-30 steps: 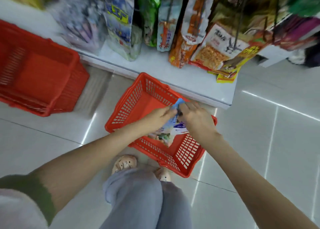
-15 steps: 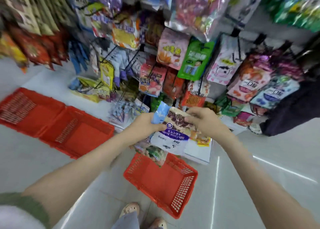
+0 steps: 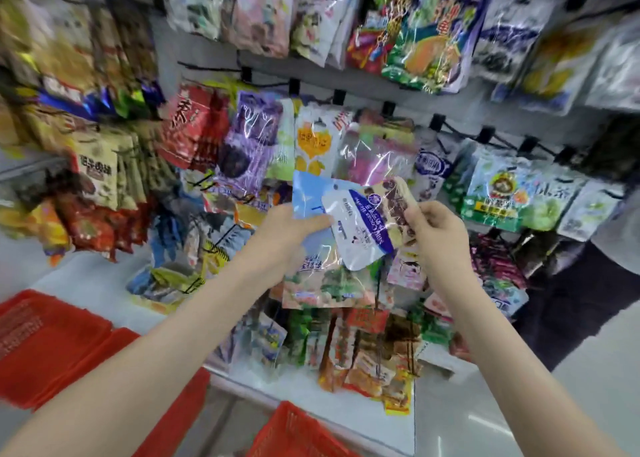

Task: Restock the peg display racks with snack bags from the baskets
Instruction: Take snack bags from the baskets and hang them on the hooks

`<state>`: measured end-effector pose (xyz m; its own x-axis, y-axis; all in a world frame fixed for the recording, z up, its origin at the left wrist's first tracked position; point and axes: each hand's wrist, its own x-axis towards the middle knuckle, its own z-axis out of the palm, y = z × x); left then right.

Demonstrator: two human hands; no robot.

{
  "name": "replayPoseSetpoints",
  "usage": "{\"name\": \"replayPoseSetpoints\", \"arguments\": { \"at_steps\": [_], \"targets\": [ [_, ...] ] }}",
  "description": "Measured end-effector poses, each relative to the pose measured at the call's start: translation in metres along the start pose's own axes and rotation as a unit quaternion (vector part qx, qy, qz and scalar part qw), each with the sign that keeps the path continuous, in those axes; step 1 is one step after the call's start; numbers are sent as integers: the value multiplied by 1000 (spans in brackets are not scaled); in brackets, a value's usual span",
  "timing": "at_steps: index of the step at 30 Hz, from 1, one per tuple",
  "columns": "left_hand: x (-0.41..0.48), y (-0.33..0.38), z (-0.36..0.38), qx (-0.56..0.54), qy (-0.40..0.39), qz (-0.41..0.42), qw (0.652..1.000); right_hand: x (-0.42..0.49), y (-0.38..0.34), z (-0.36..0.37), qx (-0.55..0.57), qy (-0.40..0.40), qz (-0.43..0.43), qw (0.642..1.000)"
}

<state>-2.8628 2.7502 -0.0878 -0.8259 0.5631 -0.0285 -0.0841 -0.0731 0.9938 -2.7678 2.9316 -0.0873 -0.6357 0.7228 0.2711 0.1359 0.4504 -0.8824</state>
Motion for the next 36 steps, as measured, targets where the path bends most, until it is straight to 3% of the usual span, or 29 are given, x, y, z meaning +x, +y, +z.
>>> {"name": "replayPoseSetpoints", "arguments": {
  "at_steps": [2, 4, 7, 11, 18, 22, 25, 29, 36],
  "targets": [
    [19, 23, -8, 35, -12, 41, 998, 14, -22, 8, 8, 11, -17, 1000],
    [45, 49, -21, 92, -12, 99, 991, 30, -44, 14, -63, 37, -83, 994],
    [88, 86, -33, 152, -28, 174, 973, 51, -82, 22, -193, 96, -254, 943],
    [126, 124, -27, 179, -83, 242, 950, 82, -118, 41, -292, 38, -361, 885],
    [162, 143, 12, 147, -163, 268, 938, 108, -145, 28, -264, 111, -267, 920],
    [169, 150, 36, 87, -187, 267, 941, 112, -146, -6, -191, 108, -189, 957],
    [176, 147, 54, 53, -186, 250, 949, 121, -129, -47, -110, 157, -132, 973],
    [183, 149, 77, -12, -160, 225, 961, 138, -105, -101, 36, 228, -54, 971],
    [182, 161, 101, -37, -90, 260, 961, 173, -103, -142, 174, 230, -68, 955]
  ]
}}
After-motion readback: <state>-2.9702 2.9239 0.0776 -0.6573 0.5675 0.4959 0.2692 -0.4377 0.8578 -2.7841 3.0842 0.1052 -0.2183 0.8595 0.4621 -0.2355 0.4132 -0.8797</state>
